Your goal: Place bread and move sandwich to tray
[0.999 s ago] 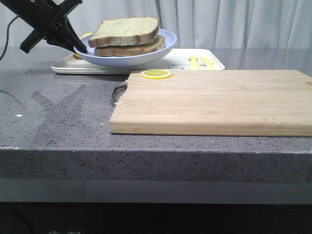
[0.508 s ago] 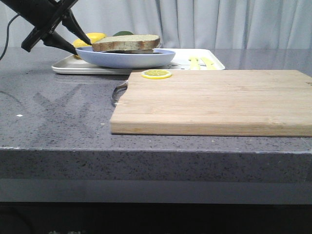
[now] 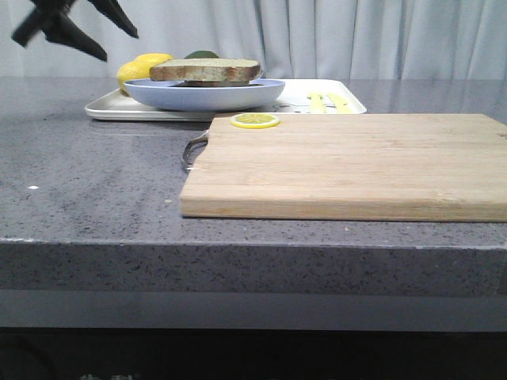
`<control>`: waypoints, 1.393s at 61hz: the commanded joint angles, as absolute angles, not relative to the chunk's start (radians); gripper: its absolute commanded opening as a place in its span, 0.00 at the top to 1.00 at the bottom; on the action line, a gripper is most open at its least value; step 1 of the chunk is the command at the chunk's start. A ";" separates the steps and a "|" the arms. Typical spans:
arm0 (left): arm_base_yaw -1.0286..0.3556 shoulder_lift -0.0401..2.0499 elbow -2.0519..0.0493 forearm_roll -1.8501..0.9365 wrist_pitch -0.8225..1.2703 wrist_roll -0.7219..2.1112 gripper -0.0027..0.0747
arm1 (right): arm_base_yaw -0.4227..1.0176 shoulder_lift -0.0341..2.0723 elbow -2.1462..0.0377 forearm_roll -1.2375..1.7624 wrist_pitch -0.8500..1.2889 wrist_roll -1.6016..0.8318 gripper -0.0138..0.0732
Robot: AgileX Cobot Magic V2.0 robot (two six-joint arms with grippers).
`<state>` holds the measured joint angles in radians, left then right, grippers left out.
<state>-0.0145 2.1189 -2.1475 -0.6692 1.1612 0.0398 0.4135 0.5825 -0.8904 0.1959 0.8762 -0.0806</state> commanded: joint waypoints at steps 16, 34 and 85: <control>-0.057 1.770 -2.086 -0.396 1.133 0.060 0.46 | 0.409 0.583 -0.910 0.195 0.810 -0.083 0.39; -0.155 1.421 -1.656 -0.348 0.887 0.151 0.46 | 0.409 0.583 -0.910 0.195 0.810 -0.083 0.39; -0.223 0.476 -0.658 -0.339 0.522 0.250 0.46 | 0.409 0.583 -0.910 0.195 0.810 -0.083 0.39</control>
